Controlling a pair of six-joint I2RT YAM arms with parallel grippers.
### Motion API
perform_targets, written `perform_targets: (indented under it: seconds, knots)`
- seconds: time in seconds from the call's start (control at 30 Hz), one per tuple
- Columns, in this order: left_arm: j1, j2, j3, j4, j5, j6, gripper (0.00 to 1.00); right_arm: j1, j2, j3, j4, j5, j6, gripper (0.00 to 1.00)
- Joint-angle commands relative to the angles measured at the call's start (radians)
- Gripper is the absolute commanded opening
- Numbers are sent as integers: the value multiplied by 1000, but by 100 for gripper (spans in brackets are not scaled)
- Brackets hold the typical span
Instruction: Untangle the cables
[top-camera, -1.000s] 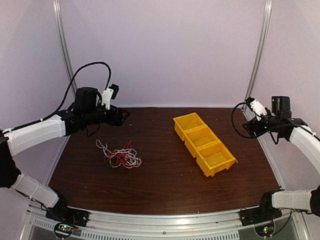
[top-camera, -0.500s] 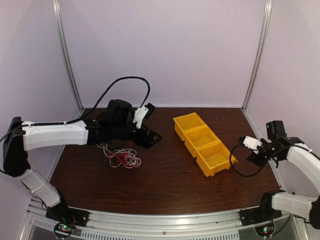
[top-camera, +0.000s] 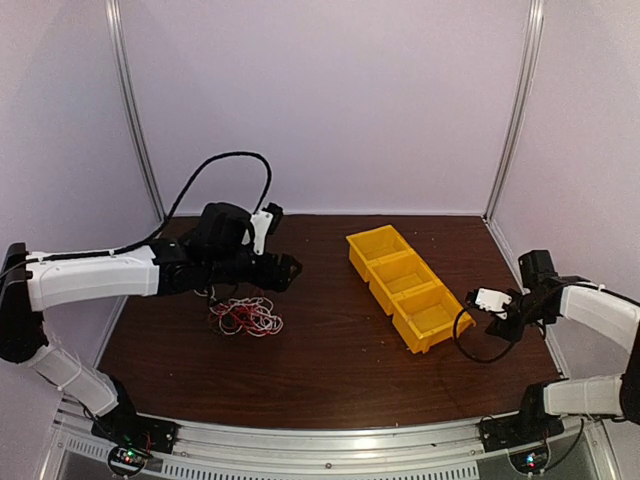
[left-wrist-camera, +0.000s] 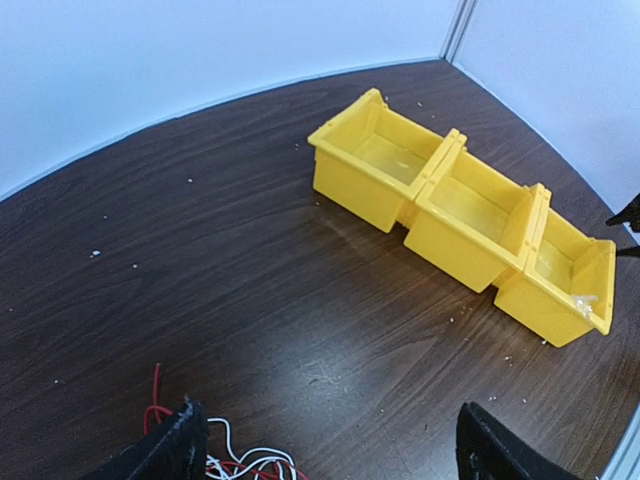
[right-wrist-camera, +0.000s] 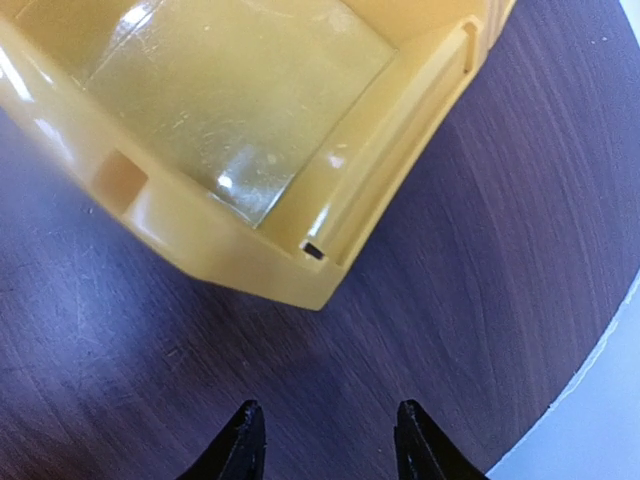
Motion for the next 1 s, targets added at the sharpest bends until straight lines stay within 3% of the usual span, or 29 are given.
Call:
perform_targets:
  seconds: [0.0,0.1,0.3,0.47,0.6,0.77,0.87,0.97]
  knots:
    - [5,-98,-22,2,-79,-65,87,61,69,31,41,-24,-36,46]
    - [5,-153,-43,45,-45,-93,87,138,107,43,69,-3,-27,45]
    - [5,-232,-68,41,-121,-97,88,389,182,79,124,54,62,40]
    - [5,-286,-109,39,-141,-122,88,582,331,210,199,39,159,36]
    - [5,-317,-138,32,-165,-144,88,696,559,430,255,18,251,28]
    - [6,-367,-177,12,-178,-184,87,765,917,866,190,-48,415,26]
    - [6,-413,-208,-4,-189,-213,87,813,1066,1099,160,-54,468,26]
    - [6,-459,-240,-20,-202,-231,87,850,1139,1229,168,-64,501,31]
